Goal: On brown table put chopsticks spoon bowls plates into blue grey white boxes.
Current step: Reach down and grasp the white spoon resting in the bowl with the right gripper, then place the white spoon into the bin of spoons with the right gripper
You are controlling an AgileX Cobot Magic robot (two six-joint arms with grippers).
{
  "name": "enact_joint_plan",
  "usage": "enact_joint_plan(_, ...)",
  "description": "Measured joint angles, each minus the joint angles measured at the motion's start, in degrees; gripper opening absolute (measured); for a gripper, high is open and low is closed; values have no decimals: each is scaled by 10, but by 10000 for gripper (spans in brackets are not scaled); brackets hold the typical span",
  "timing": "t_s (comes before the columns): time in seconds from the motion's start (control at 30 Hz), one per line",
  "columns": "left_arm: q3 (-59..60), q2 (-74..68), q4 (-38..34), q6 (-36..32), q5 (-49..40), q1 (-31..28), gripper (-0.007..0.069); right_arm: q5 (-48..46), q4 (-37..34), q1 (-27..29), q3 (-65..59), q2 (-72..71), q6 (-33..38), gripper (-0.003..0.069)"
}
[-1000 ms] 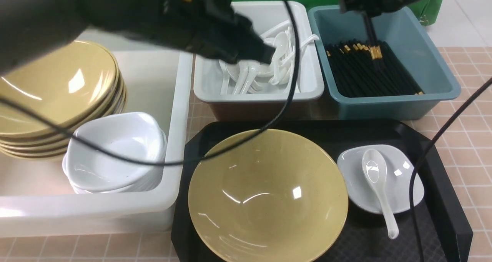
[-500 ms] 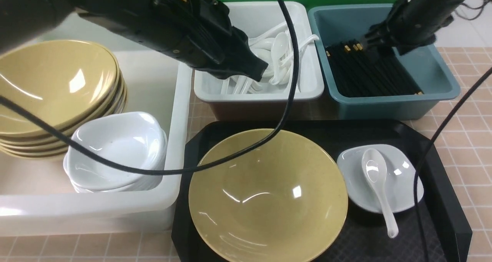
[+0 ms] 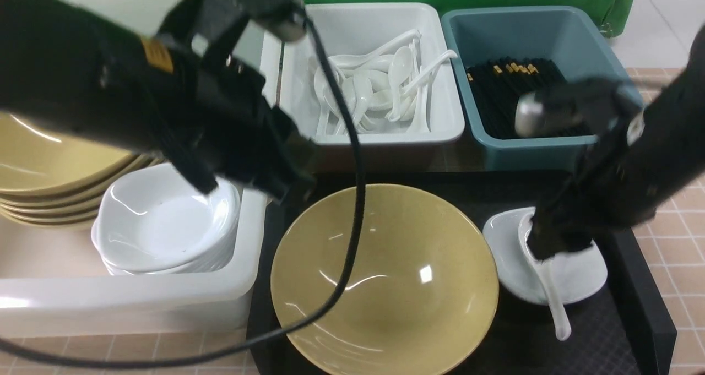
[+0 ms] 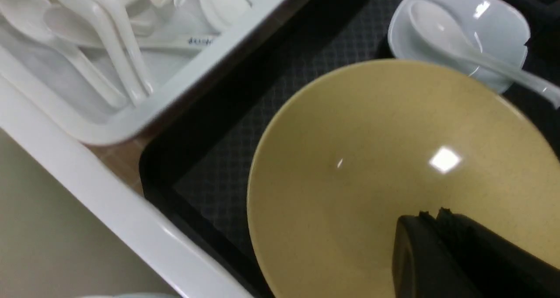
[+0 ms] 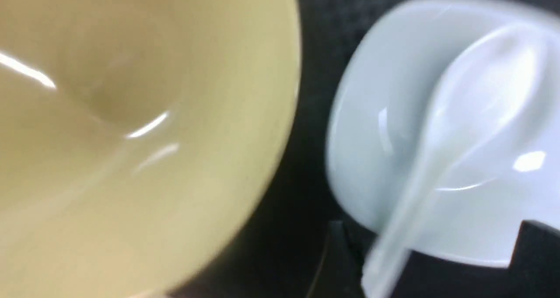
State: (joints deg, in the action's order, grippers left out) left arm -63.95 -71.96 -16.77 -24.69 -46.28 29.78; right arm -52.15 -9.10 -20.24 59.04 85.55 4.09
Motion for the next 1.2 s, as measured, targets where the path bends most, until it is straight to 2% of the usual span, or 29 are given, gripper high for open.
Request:
enact_joint_plan(0.17, 39, -1, 0, 0, 13, 0, 1, 97, 26, -1, -52, 38, -69, 521)
enact_joint_plan(0.43, 44, -1, 0, 0, 27, 0, 1, 152, 43, -1, -50, 116, -103, 503)
enact_joint_plan(0.47, 44, -1, 0, 0, 28, 0, 1, 153, 45, -1, -44, 124, -103, 465)
enact_joint_plan(0.5, 44, -1, 0, 0, 28, 0, 1, 153, 45, -1, -43, 124, -103, 459)
enact_joint_plan(0.6, 44, -1, 3, -2, 31, 0, 1, 148, 44, -1, -34, 129, -99, 312)
enact_joint_plan(0.63, 44, -1, 5, -2, 32, 0, 1, 144, 44, -1, -30, 131, -96, 288)
enact_joint_plan(0.8, 44, 1, 36, 21, 25, -7, 1, 123, 44, -1, -9, 131, -67, 287)
enact_joint_plan(0.9, 44, 20, 77, 83, -2, -67, 1, 87, 44, -1, 26, 109, -31, 287)
enact_joint_plan(1.0, 44, 44, 88, 110, -14, -137, 1, 70, 43, -1, 87, 79, 5, 287)
enact_joint_plan(1.07, 44, 58, 76, 110, -14, -173, 1, 68, 35, -1, 160, 74, 33, 287)
enact_joint_plan(1.2, 44, 66, 27, 74, -14, -190, 1, 90, 4, -1, 290, 111, 64, 287)
